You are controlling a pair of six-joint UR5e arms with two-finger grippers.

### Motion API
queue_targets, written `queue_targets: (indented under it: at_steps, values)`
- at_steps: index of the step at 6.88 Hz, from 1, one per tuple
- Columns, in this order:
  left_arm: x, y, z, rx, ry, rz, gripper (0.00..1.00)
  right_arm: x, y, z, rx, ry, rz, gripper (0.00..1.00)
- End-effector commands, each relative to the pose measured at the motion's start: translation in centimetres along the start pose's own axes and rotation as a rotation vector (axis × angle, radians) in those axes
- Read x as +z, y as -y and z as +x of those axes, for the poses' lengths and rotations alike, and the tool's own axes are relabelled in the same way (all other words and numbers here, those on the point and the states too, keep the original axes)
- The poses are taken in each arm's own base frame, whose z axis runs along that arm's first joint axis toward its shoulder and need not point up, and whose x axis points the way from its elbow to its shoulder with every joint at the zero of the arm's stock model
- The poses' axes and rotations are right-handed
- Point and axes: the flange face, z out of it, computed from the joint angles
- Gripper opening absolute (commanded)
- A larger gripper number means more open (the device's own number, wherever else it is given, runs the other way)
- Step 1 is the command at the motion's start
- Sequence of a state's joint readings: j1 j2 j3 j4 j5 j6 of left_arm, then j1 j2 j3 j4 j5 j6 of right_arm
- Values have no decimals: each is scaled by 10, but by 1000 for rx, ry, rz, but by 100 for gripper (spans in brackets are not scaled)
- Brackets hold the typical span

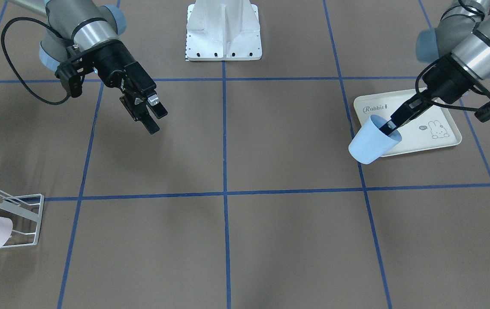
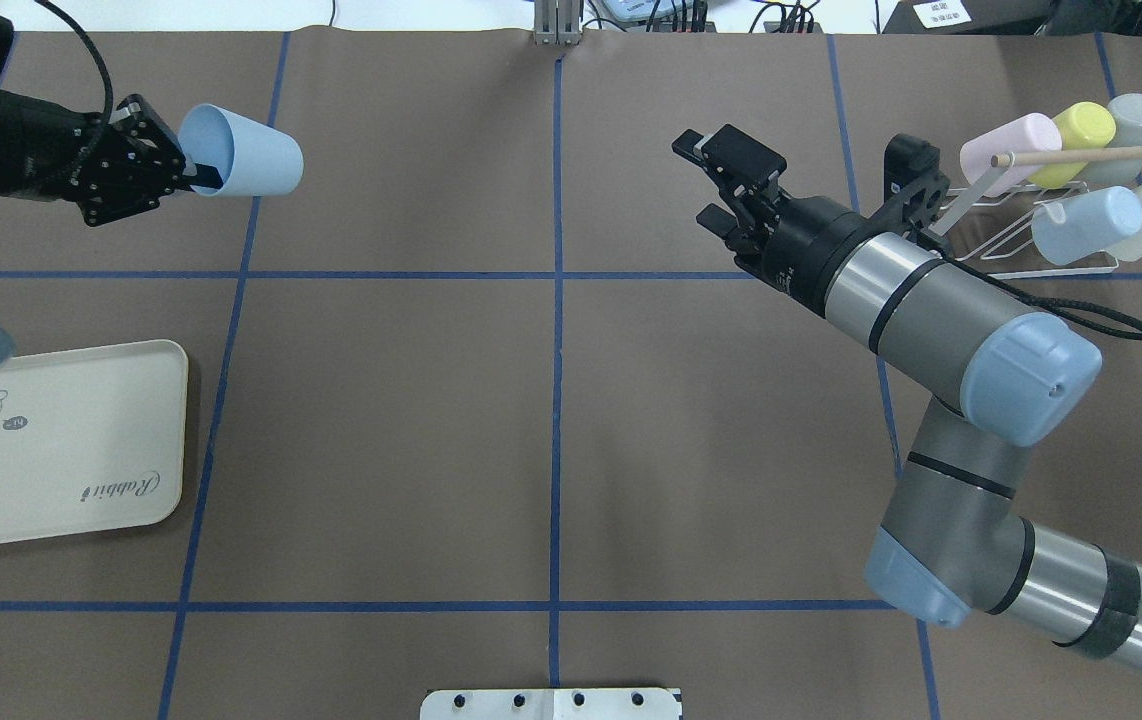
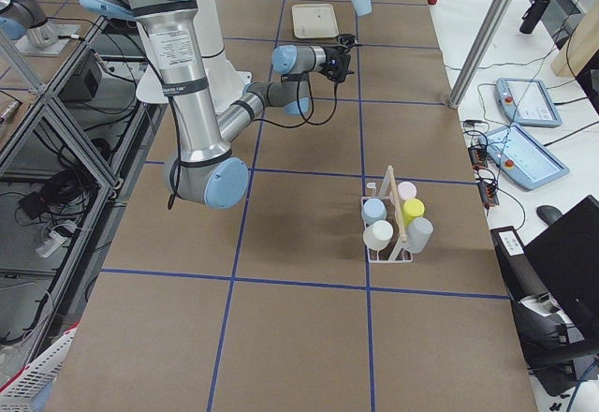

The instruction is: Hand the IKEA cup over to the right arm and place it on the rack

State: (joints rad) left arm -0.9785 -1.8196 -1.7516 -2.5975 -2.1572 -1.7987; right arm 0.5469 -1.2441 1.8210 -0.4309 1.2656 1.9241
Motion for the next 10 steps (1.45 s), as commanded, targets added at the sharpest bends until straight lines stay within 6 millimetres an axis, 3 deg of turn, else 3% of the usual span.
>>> queue_targets:
  at_steps: [1, 2, 3, 4, 5, 7, 8, 10]
  values:
    - [59, -73, 0, 69, -161, 131, 0, 0, -6, 2, 2, -3, -11, 100]
    - [92, -125, 5, 73, -239, 195, 0, 0, -7, 3, 0, -4, -12, 100]
    - [111, -158, 16, 125, -272, 238, 0, 0, -8, 4, 0, -6, -15, 100]
    - [121, -172, 23, 177, -283, 252, 0, 1, -10, 6, 0, -10, -16, 100]
    - [123, -179, 43, 212, -318, 275, 0, 1, -14, 8, 4, -13, -23, 100]
    - [144, -219, 51, 236, -349, 304, 0, -1, -32, 3, 23, 18, -64, 100]
    - [157, -224, 61, 227, -389, 300, 0, -4, -42, 1, 44, 49, -93, 100]
    - [164, -221, 44, 210, -483, 281, 0, -10, -46, -3, 137, 87, -123, 100]
